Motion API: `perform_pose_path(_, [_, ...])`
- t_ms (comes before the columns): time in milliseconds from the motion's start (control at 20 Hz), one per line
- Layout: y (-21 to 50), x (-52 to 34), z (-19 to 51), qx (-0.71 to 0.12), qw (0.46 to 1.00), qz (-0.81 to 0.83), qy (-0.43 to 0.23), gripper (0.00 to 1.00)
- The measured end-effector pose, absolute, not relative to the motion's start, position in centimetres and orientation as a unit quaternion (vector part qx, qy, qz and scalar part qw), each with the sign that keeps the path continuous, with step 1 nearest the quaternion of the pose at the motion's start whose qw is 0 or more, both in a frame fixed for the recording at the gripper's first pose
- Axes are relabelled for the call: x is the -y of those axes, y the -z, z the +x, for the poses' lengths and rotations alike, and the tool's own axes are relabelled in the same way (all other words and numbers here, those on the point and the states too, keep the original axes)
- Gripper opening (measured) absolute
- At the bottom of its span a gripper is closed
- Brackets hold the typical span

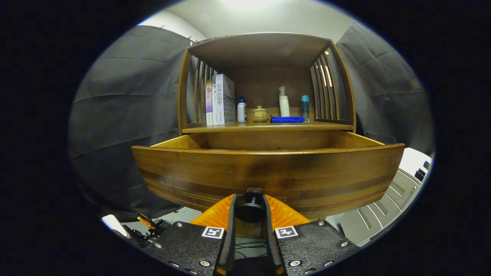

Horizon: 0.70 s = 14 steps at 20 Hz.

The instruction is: Pull open the drawer, take out the items inside it, and place them on the countertop above the cabinet.

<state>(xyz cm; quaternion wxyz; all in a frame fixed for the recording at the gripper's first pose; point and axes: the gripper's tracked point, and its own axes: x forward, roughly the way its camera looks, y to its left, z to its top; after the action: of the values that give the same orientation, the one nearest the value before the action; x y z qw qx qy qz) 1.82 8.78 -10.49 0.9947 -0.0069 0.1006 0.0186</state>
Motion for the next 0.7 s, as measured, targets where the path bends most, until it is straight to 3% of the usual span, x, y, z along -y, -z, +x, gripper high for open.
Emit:
perform_pose_path(300, [10.8,-9.4,0.3,-0.099,0.995,-0.017,-0.029,0.38])
perform_pose_path(700, [8.3,-7.9,-0.1,-0.08,0.996,-0.032,-0.034,0.95])
